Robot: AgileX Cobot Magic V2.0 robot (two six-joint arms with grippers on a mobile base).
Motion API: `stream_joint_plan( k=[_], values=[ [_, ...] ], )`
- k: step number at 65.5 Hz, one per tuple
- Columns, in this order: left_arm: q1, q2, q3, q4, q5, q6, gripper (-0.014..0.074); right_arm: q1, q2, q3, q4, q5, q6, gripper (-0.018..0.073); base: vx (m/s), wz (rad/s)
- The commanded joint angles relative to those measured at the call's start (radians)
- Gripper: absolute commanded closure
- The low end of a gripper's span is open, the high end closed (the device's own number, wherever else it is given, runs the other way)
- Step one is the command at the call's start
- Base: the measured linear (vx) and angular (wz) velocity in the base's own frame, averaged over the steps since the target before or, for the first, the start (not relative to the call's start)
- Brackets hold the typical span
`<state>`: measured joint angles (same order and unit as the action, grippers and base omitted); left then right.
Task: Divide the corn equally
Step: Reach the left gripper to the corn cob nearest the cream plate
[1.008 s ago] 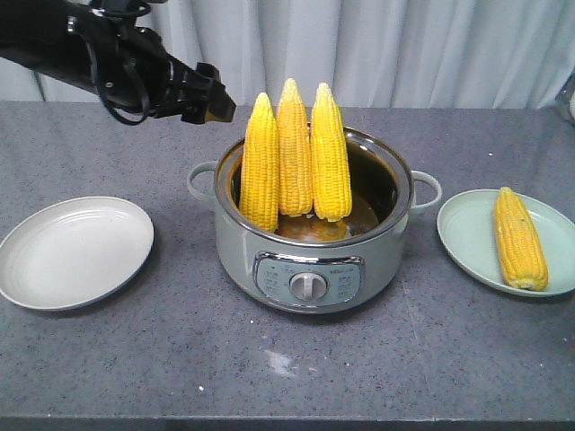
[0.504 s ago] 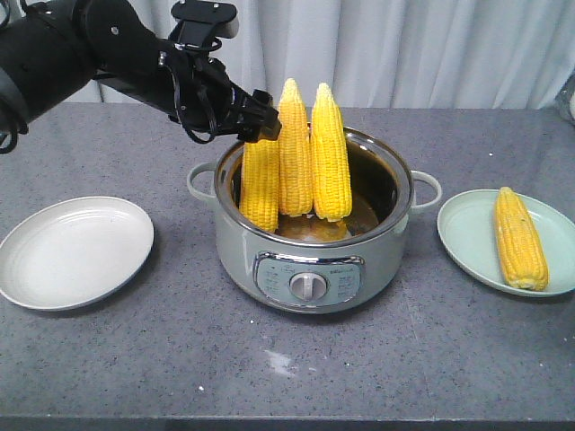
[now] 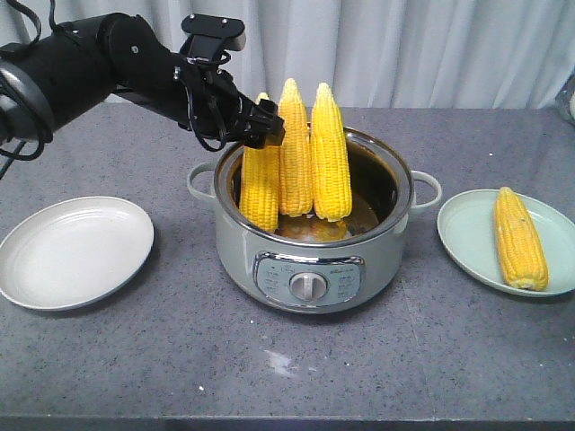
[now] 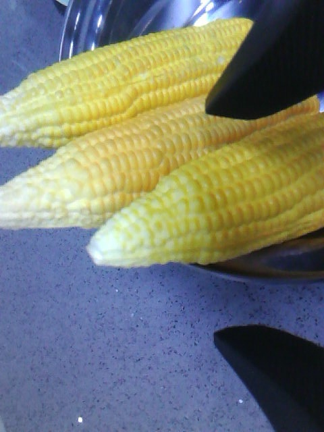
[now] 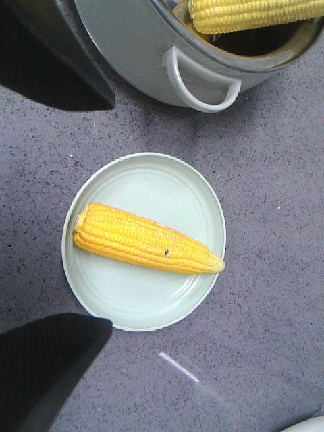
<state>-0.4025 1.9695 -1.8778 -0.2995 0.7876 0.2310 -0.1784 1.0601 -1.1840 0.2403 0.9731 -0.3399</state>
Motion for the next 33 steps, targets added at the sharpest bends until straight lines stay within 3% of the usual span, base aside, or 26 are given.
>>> stream_joint_plan(
  k=[1, 17, 33],
  values=[
    [-0.005, -0.053, -0.034, -0.027, -0.066, 0.014, 0.0019, -0.004, -0.015, -0.023, 0.012, -0.064, -0.006, -0.0034, 0.0, 0.0],
    [-0.005, -0.053, -0.034, -0.027, -0.078, 0.016, 0.0127, -0.004, -0.015, -0.023, 0.013, -0.064, -0.002, -0.0034, 0.0, 0.0],
    [-0.023, -0.053, -0.034, -0.026, -0.089, 0.067, 0.0279, -0.004, -0.015, -0.023, 0.013, -0.064, -0.002, -0.0034, 0.0, 0.0]
  ],
)
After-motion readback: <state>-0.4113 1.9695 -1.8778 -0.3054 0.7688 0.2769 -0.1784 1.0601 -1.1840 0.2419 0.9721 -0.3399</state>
